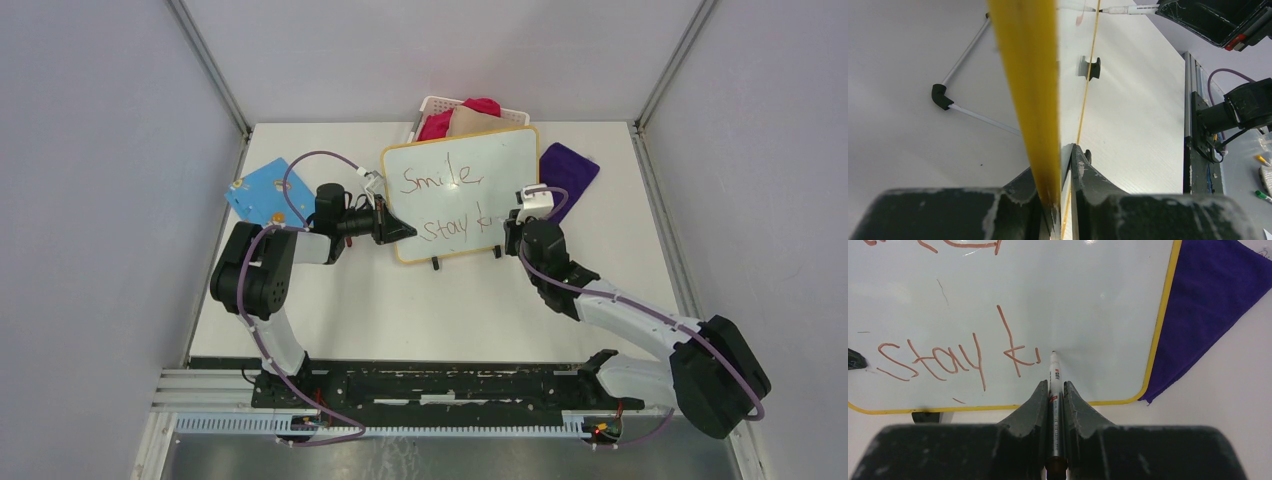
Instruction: Write a sentence on the whiteboard
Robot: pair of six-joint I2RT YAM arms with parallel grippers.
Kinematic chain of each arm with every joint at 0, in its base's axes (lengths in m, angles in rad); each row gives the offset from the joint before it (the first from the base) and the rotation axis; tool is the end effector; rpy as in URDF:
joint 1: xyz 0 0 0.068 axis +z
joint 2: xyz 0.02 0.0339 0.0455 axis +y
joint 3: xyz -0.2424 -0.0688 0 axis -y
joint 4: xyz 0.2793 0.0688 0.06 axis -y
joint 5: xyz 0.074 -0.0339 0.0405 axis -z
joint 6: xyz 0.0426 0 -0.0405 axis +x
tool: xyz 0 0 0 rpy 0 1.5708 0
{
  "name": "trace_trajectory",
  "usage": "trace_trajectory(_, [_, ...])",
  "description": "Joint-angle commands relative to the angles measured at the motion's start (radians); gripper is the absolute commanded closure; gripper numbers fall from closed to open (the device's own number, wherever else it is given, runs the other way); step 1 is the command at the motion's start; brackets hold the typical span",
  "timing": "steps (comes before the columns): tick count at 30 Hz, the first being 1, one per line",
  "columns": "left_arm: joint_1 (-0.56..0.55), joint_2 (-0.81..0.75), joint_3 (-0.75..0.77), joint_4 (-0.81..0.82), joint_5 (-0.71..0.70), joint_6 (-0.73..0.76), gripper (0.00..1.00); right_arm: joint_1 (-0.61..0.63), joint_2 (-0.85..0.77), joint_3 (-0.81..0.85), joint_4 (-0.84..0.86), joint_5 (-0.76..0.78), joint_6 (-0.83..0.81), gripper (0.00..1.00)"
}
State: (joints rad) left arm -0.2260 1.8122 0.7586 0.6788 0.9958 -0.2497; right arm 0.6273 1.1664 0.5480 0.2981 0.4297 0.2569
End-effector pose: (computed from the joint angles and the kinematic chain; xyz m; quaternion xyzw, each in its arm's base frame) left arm 0.3415 -0.1152 0.1002 0.2603 0.7293 -0.5001 0.3877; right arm 0.2484 0.1582 0.1878 -0.0232 0.8016 0.0884 0.5908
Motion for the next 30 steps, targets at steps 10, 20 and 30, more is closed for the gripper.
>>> trace_trajectory(10, [-0.03, 0.054, -0.021, -0.173, -0.143, 0.086, 0.98, -0.014, 0.015, 0.047, 0.085, -0.003, 0.01, 1.0])
trace_trajectory(20, [-0.03, 0.054, -0.02, -0.174, -0.144, 0.086, 0.98, -0.017, 0.033, 0.056, 0.078, -0.003, 0.007, 1.0])
trace_trajectory(30, [-0.03, 0.054, -0.02, -0.174, -0.144, 0.086, 0.98, -0.02, 0.036, 0.006, 0.074, -0.009, 0.019, 1.0])
